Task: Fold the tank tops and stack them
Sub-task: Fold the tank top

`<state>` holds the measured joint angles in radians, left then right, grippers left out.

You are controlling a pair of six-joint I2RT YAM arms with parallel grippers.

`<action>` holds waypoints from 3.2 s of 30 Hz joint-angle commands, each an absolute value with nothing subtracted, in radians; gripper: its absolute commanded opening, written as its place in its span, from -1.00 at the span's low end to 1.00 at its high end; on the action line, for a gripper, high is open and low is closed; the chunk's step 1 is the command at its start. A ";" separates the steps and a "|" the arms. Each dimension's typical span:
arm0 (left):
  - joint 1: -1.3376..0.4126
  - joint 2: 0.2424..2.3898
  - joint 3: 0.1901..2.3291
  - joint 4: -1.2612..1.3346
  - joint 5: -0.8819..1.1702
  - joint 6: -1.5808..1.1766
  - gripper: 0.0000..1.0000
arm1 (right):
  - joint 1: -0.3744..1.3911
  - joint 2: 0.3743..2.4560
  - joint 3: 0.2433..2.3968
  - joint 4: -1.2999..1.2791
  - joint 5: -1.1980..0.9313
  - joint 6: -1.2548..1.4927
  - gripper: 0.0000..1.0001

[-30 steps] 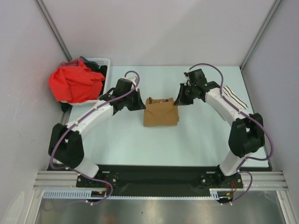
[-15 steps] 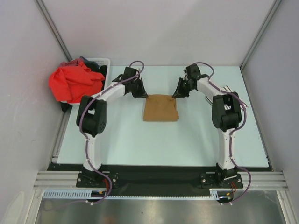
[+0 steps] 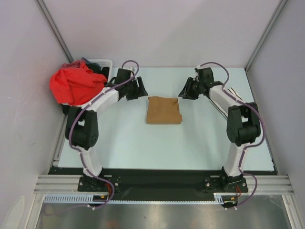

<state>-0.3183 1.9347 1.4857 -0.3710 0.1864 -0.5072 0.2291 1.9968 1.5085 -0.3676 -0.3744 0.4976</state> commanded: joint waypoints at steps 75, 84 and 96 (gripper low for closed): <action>-0.385 1.819 1.172 -0.021 0.431 -0.580 0.19 | 0.222 2.027 1.350 0.186 -0.891 0.756 -0.87; -0.365 2.003 1.446 -0.123 0.422 -0.581 0.08 | 0.342 1.913 1.086 0.296 -0.940 0.761 -0.94; -0.345 2.258 1.597 -0.140 0.440 -0.594 -0.04 | 0.354 2.149 1.072 0.328 -0.934 0.767 -0.98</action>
<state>-0.3592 2.2269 1.5517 -0.1150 0.4644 -0.6098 0.3580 2.1193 1.0679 0.3065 -0.9375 0.7746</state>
